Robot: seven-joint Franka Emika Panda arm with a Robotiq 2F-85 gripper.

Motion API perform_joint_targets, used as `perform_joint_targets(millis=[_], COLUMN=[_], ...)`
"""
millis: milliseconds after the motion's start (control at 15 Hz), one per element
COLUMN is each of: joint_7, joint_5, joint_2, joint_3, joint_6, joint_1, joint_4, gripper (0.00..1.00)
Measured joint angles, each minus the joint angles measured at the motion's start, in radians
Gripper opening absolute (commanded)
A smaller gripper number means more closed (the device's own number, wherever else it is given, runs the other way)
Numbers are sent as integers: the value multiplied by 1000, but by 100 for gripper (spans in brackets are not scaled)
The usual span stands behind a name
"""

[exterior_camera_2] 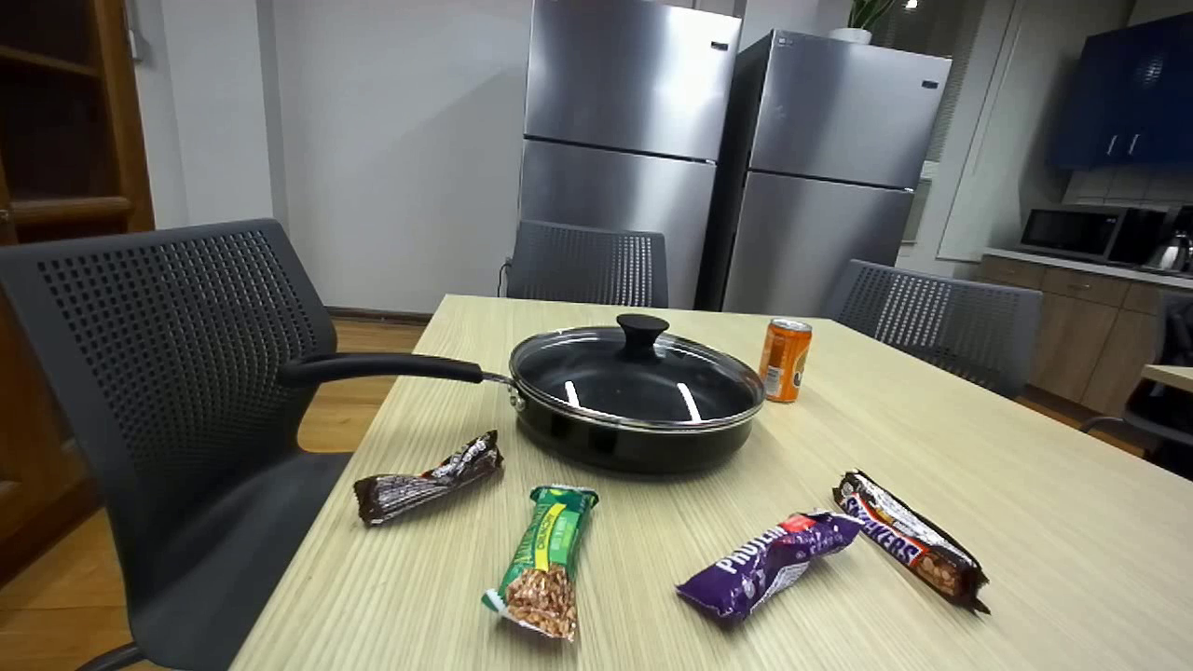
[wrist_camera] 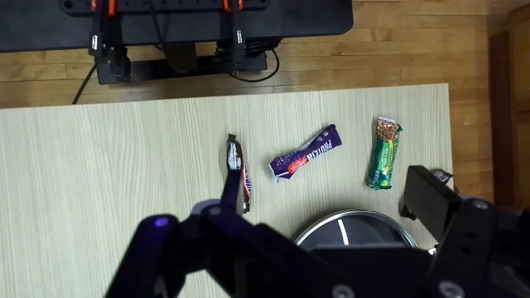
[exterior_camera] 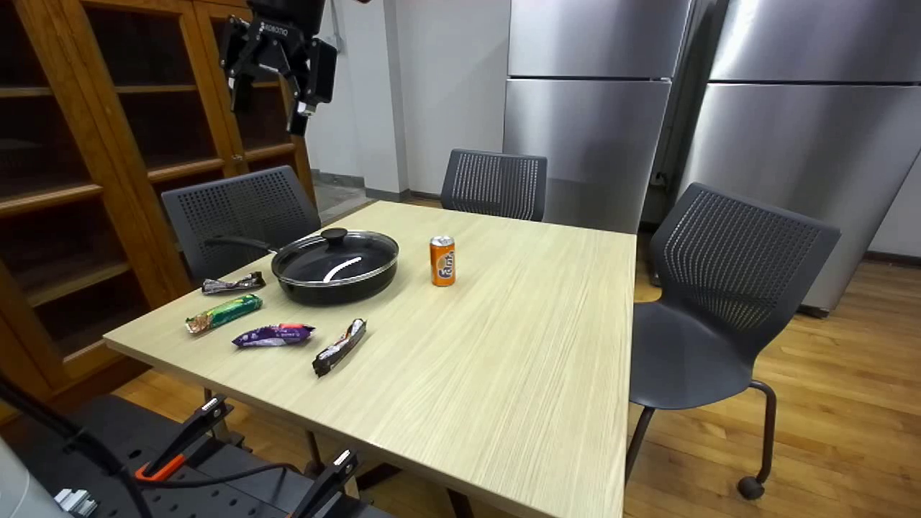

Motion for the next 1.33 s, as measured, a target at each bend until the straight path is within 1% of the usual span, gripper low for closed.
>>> perform_joint_targets(millis=[267,467,867,1333], joint_7=[1,9,64,157], joint_5=[0,0,1,2], joint_2=[2,17,78,145], joint_3=[2,19,77,131], joint_6=[5,41,176,360], joint_1=[0,0,4,37], joint_4=[0,0,0,-1], gripper=[100,100,100,100])
